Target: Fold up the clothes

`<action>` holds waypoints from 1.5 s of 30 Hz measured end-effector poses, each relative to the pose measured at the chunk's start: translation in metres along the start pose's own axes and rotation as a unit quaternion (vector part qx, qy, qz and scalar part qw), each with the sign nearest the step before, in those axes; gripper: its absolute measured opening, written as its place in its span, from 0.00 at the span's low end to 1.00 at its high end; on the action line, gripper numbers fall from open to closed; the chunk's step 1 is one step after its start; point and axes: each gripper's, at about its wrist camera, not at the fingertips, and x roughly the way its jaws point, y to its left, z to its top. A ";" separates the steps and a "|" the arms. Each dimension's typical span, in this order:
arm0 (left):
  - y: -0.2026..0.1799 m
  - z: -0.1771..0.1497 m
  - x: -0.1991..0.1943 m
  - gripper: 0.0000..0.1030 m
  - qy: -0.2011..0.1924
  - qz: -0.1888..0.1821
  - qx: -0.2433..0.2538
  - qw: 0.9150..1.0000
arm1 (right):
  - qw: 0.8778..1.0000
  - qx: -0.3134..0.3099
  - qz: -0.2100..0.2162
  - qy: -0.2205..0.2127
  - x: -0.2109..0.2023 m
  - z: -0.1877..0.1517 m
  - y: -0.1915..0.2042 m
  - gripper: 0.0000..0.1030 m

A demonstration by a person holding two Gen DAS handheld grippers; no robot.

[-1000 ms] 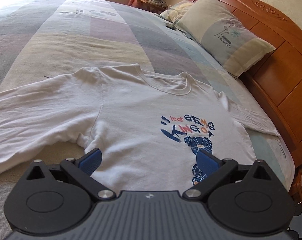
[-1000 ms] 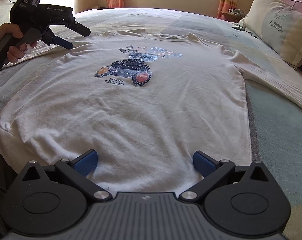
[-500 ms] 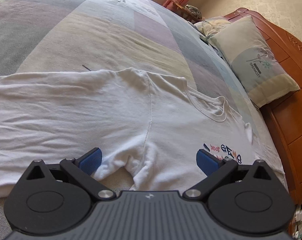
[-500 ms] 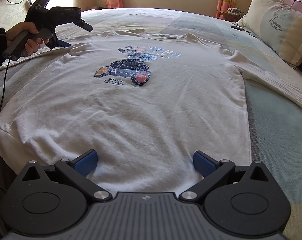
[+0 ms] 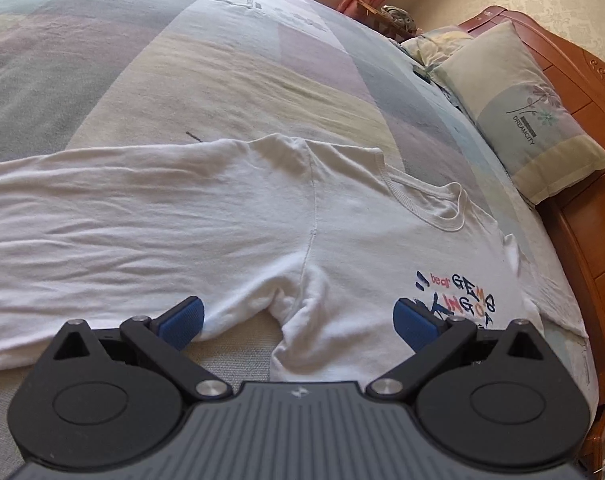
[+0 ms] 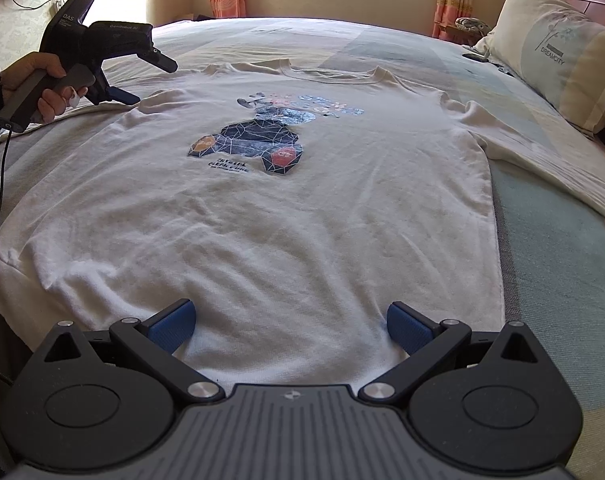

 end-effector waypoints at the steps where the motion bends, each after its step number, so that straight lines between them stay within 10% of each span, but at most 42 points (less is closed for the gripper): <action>1: -0.007 -0.001 -0.009 0.97 -0.005 0.001 0.015 1.000 | 1.000 0.000 -0.001 -0.001 0.000 0.000 0.000 1.00; 6: -0.066 -0.017 -0.057 0.98 -0.022 -0.005 0.119 0.993 | 1.000 0.002 -0.005 0.002 0.000 0.001 0.001 1.00; 17: -0.162 -0.133 -0.072 0.98 -0.007 -0.012 0.324 0.946 | 0.999 0.033 -0.011 0.008 -0.032 -0.003 -0.001 1.00; 28: -0.138 -0.215 -0.053 0.99 0.039 0.013 0.292 0.956 | 0.997 0.066 -0.022 0.033 -0.027 -0.020 -0.013 1.00; 45: -0.129 -0.225 -0.081 0.98 0.030 0.023 0.266 0.963 | 0.997 0.067 -0.029 0.011 -0.028 -0.027 -0.011 1.00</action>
